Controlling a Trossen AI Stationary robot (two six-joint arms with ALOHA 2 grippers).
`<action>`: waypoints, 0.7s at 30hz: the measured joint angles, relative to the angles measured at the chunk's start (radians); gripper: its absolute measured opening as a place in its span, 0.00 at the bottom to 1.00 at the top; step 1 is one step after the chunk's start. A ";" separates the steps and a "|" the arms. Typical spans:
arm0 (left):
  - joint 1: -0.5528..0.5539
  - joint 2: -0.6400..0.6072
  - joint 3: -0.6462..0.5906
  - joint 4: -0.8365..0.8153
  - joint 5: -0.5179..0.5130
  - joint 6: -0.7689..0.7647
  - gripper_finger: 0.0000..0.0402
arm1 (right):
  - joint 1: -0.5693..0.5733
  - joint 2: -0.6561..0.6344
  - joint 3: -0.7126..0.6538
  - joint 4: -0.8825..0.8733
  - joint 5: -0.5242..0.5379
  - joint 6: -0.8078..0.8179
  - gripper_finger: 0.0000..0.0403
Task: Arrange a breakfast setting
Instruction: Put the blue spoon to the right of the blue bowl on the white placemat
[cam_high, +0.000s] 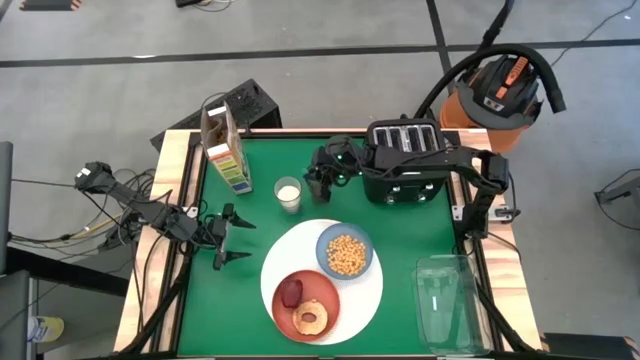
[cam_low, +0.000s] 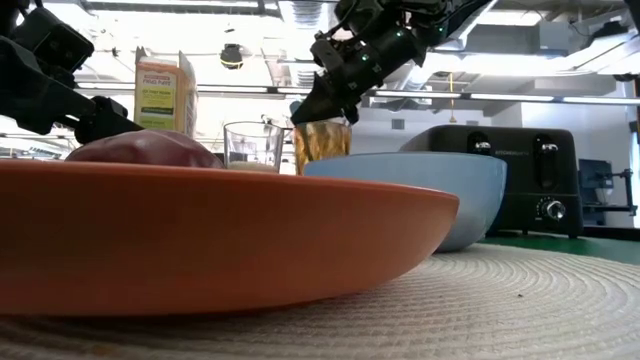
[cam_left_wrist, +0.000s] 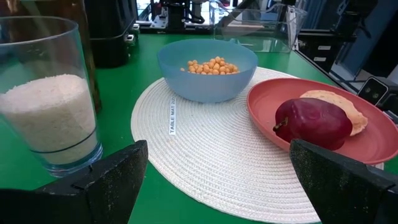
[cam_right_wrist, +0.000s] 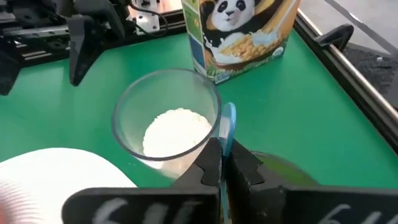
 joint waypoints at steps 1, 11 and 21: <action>0.000 0.000 0.000 0.000 0.000 0.000 0.94 | 0.000 -0.002 0.000 0.002 0.000 -0.006 0.05; 0.000 0.000 0.000 0.000 0.001 0.000 0.94 | -0.014 -0.083 -0.002 -0.018 0.000 -0.041 0.05; 0.000 0.000 0.000 0.000 0.001 0.000 0.94 | -0.003 -0.255 -0.002 -0.049 0.000 -0.043 0.05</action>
